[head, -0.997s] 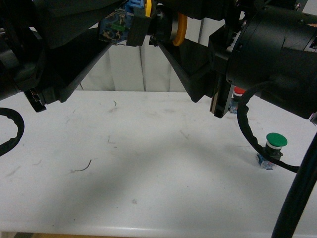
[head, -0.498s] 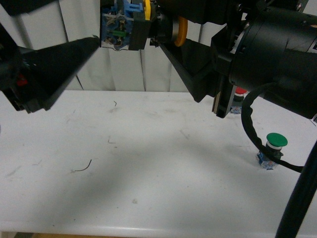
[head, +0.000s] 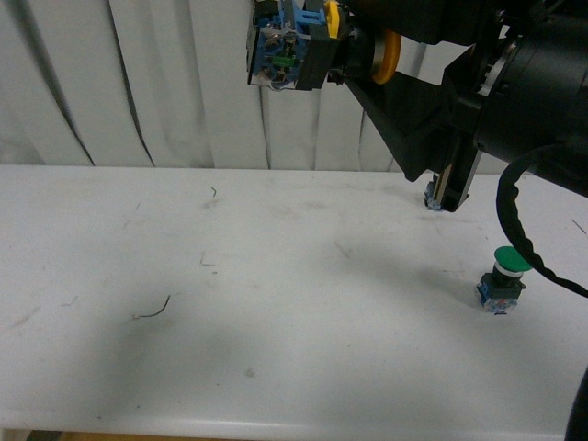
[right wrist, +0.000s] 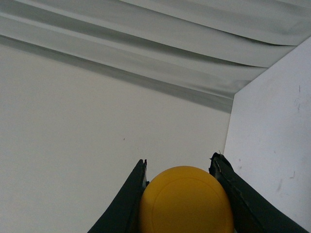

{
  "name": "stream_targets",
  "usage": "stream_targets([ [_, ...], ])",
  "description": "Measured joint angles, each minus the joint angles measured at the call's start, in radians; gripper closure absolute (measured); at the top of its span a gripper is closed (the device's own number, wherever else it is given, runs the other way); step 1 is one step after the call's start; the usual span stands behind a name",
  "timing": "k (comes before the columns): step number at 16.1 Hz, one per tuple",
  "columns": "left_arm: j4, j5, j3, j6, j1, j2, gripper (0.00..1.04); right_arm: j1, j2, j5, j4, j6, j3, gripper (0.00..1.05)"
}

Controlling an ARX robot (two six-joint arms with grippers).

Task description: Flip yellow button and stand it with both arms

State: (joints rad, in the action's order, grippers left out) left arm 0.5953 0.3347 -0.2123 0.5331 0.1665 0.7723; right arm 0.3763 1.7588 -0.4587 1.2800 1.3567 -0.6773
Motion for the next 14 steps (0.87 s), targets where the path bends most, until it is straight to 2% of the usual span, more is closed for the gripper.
stream_targets([
  [3,-0.533,-0.126,-0.019,-0.321,0.001,-0.433,0.07,-0.018,-0.025,-0.009,0.004,0.0,0.004,0.69],
  [5,-0.687,-0.17,-0.055,-0.457,0.039,-0.556,0.07,-0.019,-0.027,-0.01,0.003,0.0,0.013,0.69],
  [6,-0.689,-0.227,-0.074,-0.52,0.071,-0.546,0.07,-0.019,-0.027,-0.01,0.001,0.0,0.018,0.69],
  [7,-0.628,-0.406,-0.061,-0.53,0.152,-0.543,0.17,-0.018,-0.027,-0.014,0.005,0.0,0.019,0.69],
  [8,-0.624,-0.462,-0.055,-0.53,0.173,-0.546,0.2,-0.019,-0.027,-0.014,0.004,0.0,0.019,0.69],
  [9,-0.623,-0.56,-0.034,-0.531,0.183,-0.562,0.29,-0.019,-0.027,-0.013,0.0,0.0,0.019,0.69],
  [10,-0.624,-0.615,-0.005,-0.531,0.137,-0.581,0.4,-0.019,-0.027,-0.013,0.0,0.0,0.018,0.69],
  [11,-0.624,-0.598,0.025,-0.531,0.082,-0.605,0.53,-0.017,-0.029,-0.014,0.002,0.0,0.018,0.69],
  [14,-0.615,-0.503,0.074,-0.531,-0.004,-0.654,0.88,-0.016,-0.04,-0.021,0.001,-0.002,0.018,0.69],
])
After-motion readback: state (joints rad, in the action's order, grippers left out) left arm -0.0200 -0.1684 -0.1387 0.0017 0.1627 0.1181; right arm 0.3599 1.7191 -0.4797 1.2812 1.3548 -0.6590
